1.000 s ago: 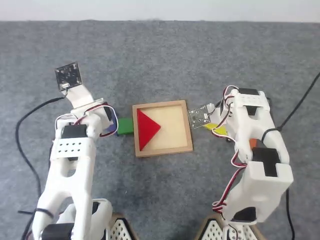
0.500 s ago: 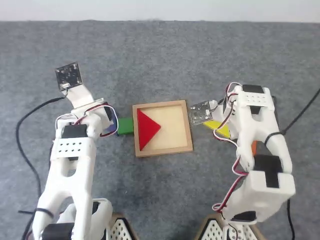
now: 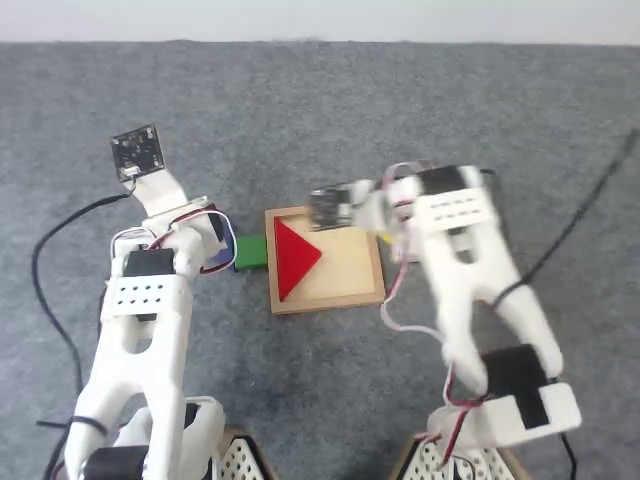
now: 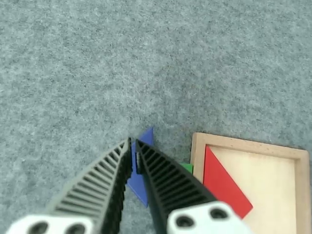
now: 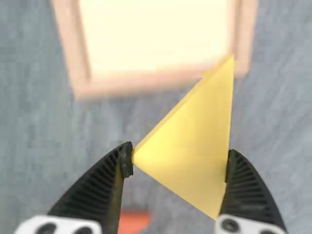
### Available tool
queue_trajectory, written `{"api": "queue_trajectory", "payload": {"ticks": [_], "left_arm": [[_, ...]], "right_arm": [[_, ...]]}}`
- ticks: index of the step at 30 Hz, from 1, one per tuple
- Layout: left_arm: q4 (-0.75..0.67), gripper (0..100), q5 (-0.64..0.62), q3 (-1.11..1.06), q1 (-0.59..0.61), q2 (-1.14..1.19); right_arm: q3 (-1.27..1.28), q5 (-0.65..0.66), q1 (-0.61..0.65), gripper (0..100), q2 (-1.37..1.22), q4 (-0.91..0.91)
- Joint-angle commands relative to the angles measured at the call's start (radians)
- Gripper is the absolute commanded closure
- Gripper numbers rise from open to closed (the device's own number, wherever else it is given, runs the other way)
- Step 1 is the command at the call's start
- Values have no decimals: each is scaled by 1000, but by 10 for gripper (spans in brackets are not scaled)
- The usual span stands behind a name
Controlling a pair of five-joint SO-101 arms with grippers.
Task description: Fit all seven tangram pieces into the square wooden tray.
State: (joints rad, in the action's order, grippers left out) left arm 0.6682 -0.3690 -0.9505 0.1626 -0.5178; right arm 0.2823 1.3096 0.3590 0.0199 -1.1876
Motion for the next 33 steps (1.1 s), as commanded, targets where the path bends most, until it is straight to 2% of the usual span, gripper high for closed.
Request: {"api": "queue_trajectory", "payload": {"ticks": [1, 5, 15, 21, 23, 30, 33], "left_arm": [[5, 988, -6, 22, 8, -46], [5, 988, -6, 22, 8, -46], [5, 988, -6, 25, 8, -46], [5, 988, -6, 27, 8, -46], [5, 988, -6, 27, 8, -46], [5, 988, -6, 24, 8, -46], [5, 988, -6, 24, 8, -46]], "right_arm": [[-31, -123, 125, 805, 7, 111], [-86, -167, 203, 805, -110, 166], [-368, -195, 180, 794, -440, 162], [-397, -193, 185, 627, -453, 120], [-408, -195, 183, 605, -453, 111], [-427, -196, 188, 613, -450, 33], [-430, -221, 177, 677, -430, 15]]}}
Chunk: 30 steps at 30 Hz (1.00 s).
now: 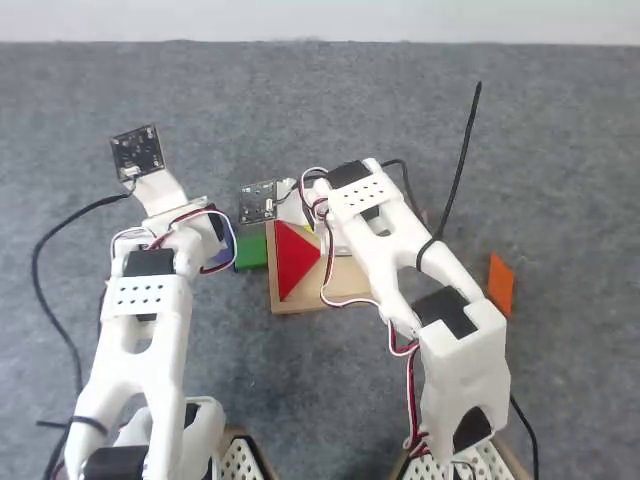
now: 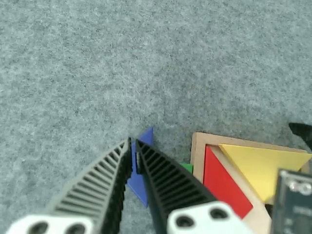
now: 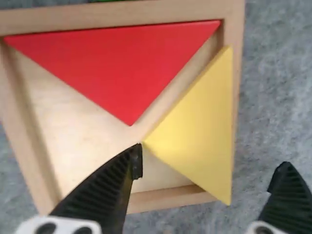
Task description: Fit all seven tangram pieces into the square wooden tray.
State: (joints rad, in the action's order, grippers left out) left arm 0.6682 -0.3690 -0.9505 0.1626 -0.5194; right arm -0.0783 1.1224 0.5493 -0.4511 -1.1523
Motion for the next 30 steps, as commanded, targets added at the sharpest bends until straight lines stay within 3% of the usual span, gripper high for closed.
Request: {"api": "queue_trajectory", "payload": {"ticks": [1, 5, 8, 14, 21, 27, 30], "left_arm": [[5, 988, -6, 24, 8, -44], [5, 988, -6, 24, 8, -44], [5, 988, -6, 24, 8, -44], [5, 988, -6, 21, 8, -44], [5, 988, -6, 21, 8, -44], [5, 988, -6, 21, 5, -43], [5, 988, -6, 21, 3, -38]], "right_arm": [[-69, -64, -21, 716, 54, -21], [-44, -100, -24, 908, 99, -33], [-17, -117, -4, 996, 104, -2], [15, -201, 4, 946, 64, 108], [-58, -356, -59, 946, 166, 93], [-37, -373, -71, 947, 280, -28], [44, -417, -71, 947, 266, 42]]}}
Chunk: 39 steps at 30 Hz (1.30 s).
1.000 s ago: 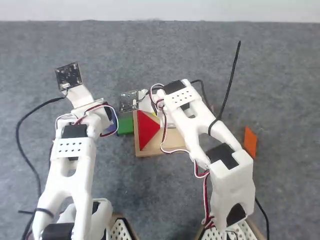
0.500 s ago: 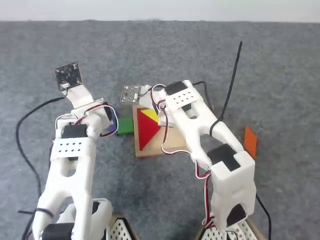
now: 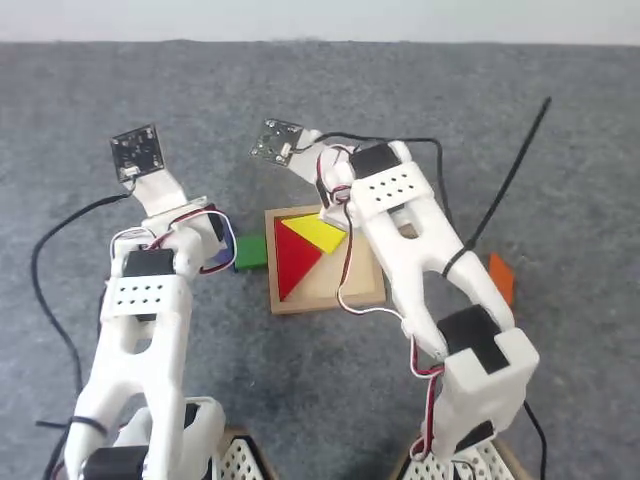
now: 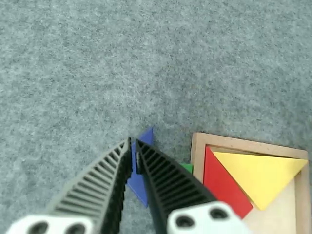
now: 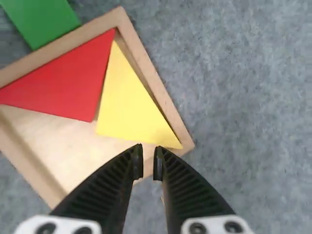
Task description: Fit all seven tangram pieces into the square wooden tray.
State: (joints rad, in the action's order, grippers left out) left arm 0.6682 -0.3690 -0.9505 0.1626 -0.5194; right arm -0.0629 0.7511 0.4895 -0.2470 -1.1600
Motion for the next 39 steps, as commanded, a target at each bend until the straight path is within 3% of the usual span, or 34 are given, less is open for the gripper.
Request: {"api": "queue_trajectory", "payload": {"ticks": [1, 6, 12, 18, 25, 31, 35, 39], "left_arm": [[5, 988, -6, 21, 3, -38], [3, 988, -6, 10, 2, -43], [2, 988, -6, 8, 2, -43], [2, 988, -6, 8, 3, -43], [2, 988, -6, 8, 2, -43], [5, 976, -6, 8, 0, -43], [5, 904, -6, 8, 3, -37], [6, 875, -6, 5, 5, -35]], "right_arm": [[55, -86, -12, 947, 44, 105], [72, -229, -8, 947, -114, 272], [-89, -232, 61, 947, -291, 153], [-232, -245, 70, 947, -282, 39], [-285, -270, -35, 947, -44, -124], [-249, -270, -143, 947, 202, -410], [-25, -215, -171, 947, 397, -464], [354, -210, -208, 947, 674, -318]]}}
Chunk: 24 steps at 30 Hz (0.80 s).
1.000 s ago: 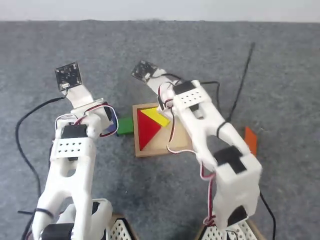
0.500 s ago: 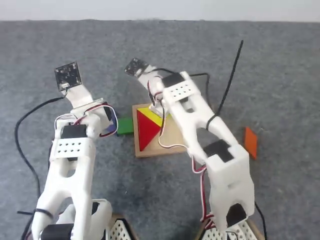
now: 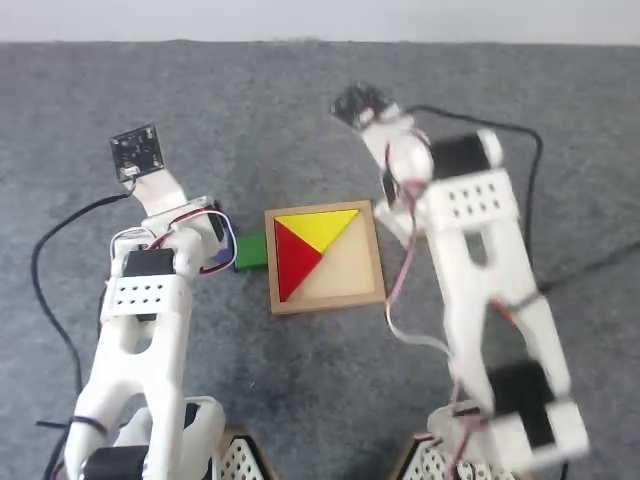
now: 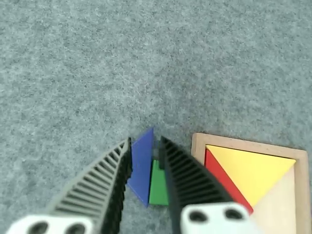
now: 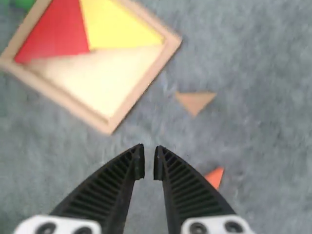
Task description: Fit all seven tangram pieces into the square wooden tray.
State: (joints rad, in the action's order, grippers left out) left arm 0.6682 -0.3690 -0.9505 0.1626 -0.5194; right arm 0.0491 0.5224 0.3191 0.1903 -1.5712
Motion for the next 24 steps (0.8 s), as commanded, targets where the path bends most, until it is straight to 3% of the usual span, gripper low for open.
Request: {"api": "queue_trajectory", "payload": {"ticks": [1, 6, 9, 11, 13, 17, 20, 24], "left_arm": [[11, 871, -6, 5, 6, -34], [137, 847, 123, 53, 3, -34], [187, 844, 206, 68, 3, -34], [198, 836, 230, 79, -25, -34], [210, 825, 239, 104, -115, -34], [258, 810, 298, 220, -367, 2], [315, 811, 293, 361, -414, 138], [437, 812, 304, 499, -350, 345]], "right_arm": [[351, 21, -53, 947, 302, 151], [775, 17, -220, 946, 533, 438], [884, 12, -334, 944, 562, 550], [925, -69, -381, 943, 562, 611], [928, -190, -455, 943, 565, 631], [856, -247, -648, 943, 564, 550], [910, -249, -630, 943, 564, 547], [1000, -272, -558, 943, 564, 642]]}}
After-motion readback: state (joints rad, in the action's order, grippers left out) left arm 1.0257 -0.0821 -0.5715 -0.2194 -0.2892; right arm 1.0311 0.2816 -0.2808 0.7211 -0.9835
